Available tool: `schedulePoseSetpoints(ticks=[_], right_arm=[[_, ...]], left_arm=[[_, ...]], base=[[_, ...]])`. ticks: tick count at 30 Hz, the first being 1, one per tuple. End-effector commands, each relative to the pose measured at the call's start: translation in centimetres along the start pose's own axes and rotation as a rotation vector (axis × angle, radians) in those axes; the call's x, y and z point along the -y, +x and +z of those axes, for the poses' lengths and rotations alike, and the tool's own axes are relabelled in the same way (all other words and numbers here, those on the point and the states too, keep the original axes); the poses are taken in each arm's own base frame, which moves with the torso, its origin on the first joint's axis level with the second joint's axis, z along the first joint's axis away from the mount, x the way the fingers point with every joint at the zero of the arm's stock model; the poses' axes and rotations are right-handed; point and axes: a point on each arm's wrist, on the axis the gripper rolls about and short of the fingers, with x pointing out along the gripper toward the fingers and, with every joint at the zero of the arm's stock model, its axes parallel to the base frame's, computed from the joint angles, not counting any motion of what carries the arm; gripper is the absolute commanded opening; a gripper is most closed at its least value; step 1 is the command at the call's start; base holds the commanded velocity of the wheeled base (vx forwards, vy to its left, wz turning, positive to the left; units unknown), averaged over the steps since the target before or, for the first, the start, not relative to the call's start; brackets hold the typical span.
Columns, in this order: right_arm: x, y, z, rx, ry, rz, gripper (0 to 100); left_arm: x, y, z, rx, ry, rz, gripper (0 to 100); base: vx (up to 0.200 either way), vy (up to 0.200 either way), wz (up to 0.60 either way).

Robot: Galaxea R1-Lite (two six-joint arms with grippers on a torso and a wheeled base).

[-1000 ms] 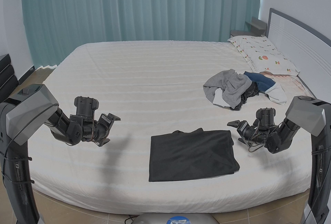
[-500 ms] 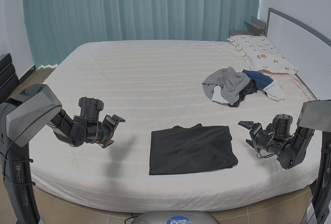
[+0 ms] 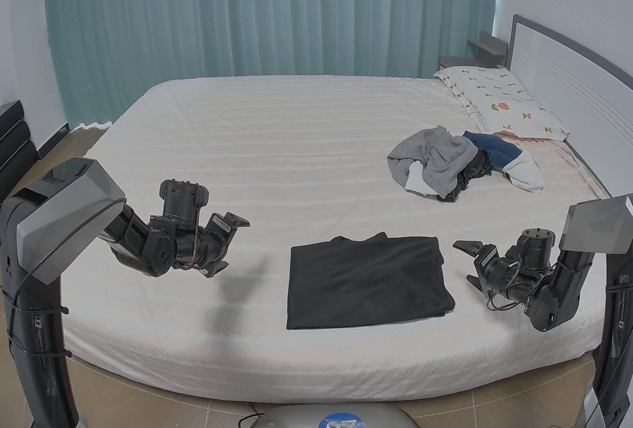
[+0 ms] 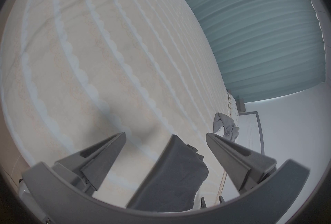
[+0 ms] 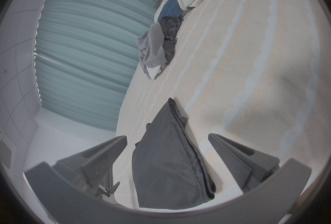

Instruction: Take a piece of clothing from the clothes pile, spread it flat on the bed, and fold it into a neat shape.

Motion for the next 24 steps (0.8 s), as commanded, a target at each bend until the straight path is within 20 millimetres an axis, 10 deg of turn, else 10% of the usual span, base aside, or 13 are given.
schedulePoseSetpoints(ticks=[1,8,24], right_arm=[[0.6,0.1,-0.3,-0.011,0.011,-0.017,100],[0.4,0.0,-0.2,-0.005,0.05,-0.01,100],[0.8,-0.1,-0.6,0.003,0.036,0.006,100]], left_arm=[[0.1,0.2,-0.4,-0.008,0.005,-0.001,100],[0.0,0.3,-0.4,-0.007,0.01,0.002,100],[-4.5,1.1,-2.1,-0.044,0.342,0.14,100]], base=[[0.0,-0.2,0.0],[0.0,-0.2,0.0],[0.0,0.0,0.0]])
